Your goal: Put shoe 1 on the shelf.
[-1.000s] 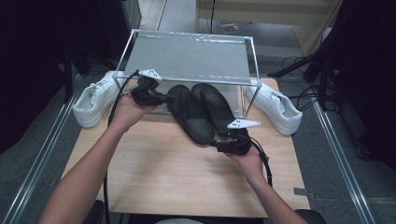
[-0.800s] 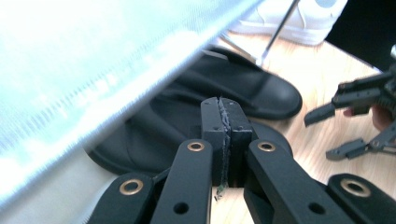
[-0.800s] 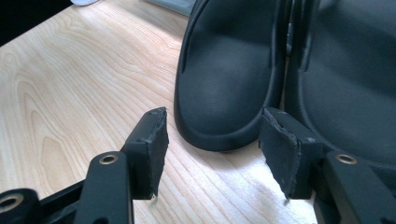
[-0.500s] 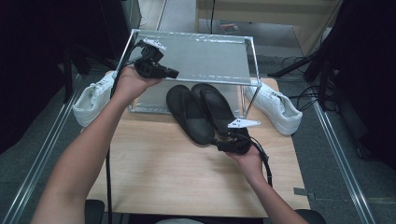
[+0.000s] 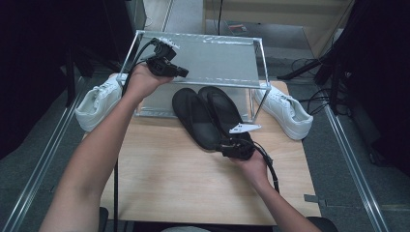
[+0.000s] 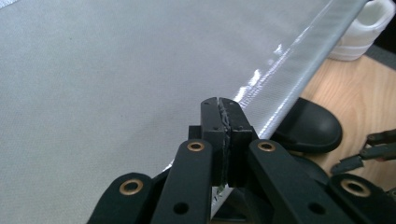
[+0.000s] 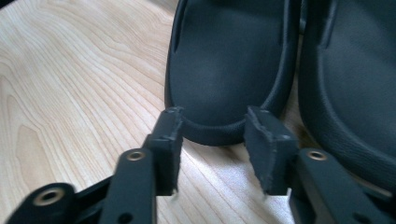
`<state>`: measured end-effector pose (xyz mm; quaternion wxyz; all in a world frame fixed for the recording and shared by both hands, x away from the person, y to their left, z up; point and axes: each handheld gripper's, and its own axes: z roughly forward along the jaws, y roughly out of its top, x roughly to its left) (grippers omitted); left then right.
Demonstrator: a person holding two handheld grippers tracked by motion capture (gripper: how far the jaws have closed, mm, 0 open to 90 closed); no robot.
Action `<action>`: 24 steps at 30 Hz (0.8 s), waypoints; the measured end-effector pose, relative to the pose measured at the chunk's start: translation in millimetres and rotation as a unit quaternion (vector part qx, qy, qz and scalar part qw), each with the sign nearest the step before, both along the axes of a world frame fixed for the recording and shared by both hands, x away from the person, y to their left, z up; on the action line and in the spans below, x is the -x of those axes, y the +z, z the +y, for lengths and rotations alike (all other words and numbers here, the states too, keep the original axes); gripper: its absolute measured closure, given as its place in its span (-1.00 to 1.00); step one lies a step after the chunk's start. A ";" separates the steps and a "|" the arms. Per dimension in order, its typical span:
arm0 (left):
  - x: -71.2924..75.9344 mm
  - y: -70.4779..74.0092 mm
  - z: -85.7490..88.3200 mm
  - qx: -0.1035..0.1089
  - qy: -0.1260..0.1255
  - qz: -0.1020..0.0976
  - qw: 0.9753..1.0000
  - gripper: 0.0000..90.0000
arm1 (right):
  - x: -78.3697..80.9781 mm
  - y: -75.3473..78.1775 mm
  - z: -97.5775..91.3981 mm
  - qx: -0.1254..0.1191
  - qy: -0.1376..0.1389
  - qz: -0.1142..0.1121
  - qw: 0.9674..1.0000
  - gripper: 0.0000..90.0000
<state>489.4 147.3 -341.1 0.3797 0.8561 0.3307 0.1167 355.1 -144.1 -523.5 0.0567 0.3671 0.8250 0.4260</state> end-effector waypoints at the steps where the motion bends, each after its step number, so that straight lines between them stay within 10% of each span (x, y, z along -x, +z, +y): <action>1: -2.1 -3.1 -0.5 -0.004 0.001 0.005 1.000 1.00 | -0.2 -1.8 2.1 0.006 0.004 0.000 1.000 0.60; 7: -5.8 -7.3 1.2 0.001 0.003 0.015 1.000 0.99 | -4.7 -4.4 1.1 0.005 -0.008 0.024 1.000 0.98; 24: -5.1 -9.0 0.5 -0.005 0.006 0.014 1.000 0.97 | -3.0 -5.8 9.0 0.030 -0.001 0.019 0.999 1.00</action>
